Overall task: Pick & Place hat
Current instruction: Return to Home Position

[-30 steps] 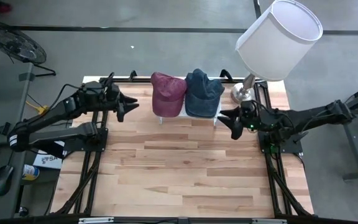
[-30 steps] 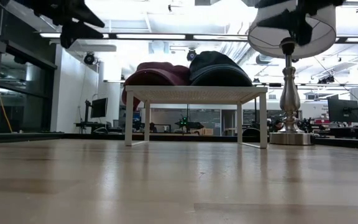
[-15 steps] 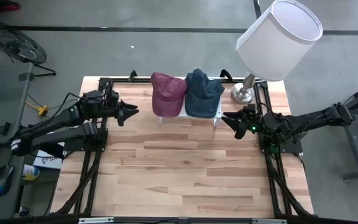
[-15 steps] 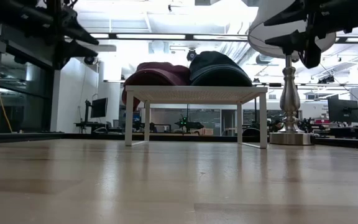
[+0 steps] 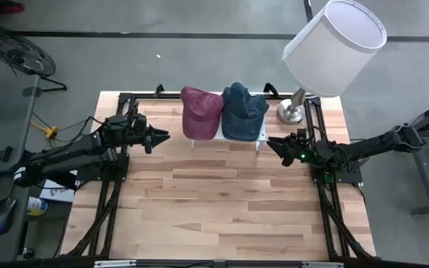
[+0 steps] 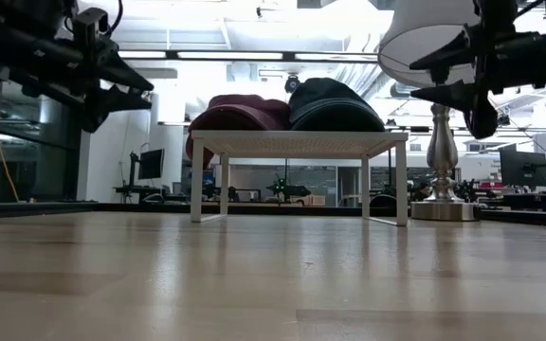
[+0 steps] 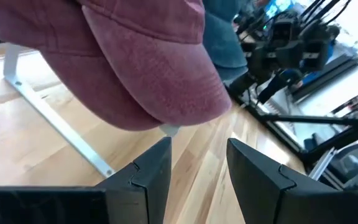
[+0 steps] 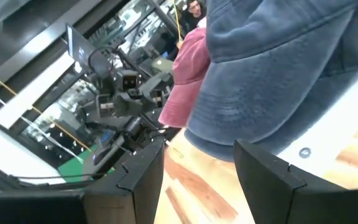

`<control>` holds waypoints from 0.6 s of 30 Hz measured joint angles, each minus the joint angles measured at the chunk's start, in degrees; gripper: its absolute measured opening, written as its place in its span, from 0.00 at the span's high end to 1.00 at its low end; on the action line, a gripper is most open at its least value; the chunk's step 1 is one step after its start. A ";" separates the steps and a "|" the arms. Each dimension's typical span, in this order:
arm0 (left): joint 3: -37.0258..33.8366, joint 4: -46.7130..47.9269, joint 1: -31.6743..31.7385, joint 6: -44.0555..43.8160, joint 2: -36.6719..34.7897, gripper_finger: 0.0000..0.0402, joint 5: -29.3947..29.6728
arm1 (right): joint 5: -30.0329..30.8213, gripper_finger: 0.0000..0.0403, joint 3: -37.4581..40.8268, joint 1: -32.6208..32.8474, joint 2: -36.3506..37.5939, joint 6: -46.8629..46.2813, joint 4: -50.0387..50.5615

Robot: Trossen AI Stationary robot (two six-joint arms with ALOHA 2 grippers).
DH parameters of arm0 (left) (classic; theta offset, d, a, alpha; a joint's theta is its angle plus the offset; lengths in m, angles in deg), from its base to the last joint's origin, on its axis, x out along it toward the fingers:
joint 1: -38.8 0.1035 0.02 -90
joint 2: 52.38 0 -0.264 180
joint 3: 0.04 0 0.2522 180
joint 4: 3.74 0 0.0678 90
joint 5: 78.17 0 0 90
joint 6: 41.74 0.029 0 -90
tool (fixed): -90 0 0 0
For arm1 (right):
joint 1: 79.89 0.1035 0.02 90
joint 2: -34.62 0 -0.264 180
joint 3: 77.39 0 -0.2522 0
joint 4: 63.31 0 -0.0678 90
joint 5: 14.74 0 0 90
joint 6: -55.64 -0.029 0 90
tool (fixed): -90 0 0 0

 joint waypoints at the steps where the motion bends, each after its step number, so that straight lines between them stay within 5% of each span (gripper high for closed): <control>1: -0.60 -1.04 0.01 -0.31 0.01 0.62 0.01 | -0.02 0.53 0.61 -0.24 0.01 -0.01 -1.03; 18: -10.92 -15.80 0.01 -5.61 0.01 0.62 -0.39 | -5.05 0.53 5.97 -8.96 0.02 0.19 -9.06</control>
